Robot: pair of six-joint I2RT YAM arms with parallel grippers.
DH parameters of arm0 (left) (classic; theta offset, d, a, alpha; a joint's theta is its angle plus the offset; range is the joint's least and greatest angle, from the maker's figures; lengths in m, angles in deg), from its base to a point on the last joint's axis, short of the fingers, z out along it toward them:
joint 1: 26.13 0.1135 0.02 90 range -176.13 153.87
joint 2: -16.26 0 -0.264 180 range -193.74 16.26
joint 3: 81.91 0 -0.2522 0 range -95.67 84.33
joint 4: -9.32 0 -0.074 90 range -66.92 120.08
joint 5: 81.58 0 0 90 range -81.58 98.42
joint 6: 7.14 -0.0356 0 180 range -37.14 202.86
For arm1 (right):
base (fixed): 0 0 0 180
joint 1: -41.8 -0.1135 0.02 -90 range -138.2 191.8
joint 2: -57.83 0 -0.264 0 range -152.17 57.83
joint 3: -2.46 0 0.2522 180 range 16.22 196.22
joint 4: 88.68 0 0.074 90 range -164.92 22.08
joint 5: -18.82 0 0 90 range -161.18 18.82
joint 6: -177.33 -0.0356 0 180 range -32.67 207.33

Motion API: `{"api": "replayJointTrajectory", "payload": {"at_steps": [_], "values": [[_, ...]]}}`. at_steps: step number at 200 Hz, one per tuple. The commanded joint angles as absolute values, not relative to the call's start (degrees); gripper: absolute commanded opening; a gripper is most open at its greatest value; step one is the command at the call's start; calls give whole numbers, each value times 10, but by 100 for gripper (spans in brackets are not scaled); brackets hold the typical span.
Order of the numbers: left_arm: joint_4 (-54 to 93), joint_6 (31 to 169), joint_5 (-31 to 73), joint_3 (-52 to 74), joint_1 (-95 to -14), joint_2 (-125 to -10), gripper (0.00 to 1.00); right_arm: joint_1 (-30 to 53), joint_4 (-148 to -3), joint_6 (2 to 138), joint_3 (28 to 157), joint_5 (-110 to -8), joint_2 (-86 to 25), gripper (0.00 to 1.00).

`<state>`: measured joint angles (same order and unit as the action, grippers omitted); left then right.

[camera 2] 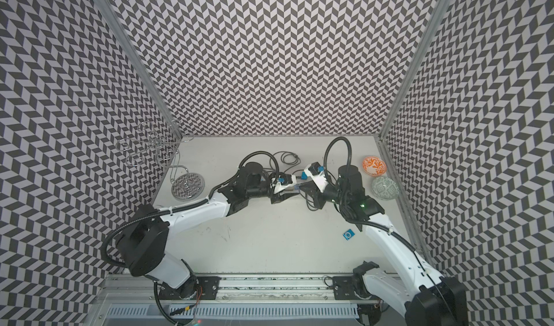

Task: Charge mp3
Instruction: Pick up the charging cable from the center of the board.

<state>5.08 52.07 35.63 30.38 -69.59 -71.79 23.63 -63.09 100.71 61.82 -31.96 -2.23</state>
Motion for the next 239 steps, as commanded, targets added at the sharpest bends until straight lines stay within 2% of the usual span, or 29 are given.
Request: {"api": "replayJointTrajectory", "payload": {"at_steps": [1,35,75,151,193,239], "values": [[-141,540,320,373,-699,-672,59,252,-664,944,658,-268,-37,0],[-274,560,296,428,-702,-664,58,269,-661,878,700,-208,-69,0],[-441,607,294,447,-701,-706,55,275,-677,812,720,-175,-78,0],[-516,646,318,432,-714,-763,47,283,-725,733,718,-153,-69,1],[-512,648,319,412,-723,-785,35,285,-740,717,711,-139,-68,2],[-491,642,299,391,-724,-798,15,285,-728,727,701,-136,-65,4]]}}
